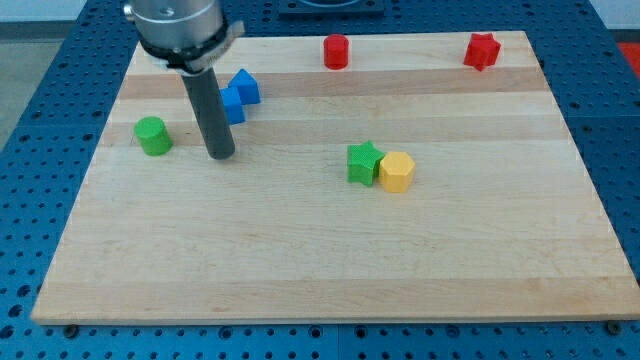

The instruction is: Move the green star top right to the yellow hexagon

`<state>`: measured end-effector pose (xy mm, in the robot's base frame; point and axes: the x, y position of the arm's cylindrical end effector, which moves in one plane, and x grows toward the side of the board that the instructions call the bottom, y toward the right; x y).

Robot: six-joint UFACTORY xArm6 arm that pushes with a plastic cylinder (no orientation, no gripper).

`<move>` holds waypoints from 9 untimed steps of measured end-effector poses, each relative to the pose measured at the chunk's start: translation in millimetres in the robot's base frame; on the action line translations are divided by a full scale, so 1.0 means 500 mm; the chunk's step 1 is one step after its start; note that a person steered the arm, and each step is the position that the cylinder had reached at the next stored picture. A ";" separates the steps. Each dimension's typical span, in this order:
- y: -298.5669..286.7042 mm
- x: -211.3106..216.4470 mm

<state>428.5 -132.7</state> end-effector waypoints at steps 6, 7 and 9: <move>0.443 0.044; 0.496 0.044; 0.502 0.102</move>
<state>479.5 118.4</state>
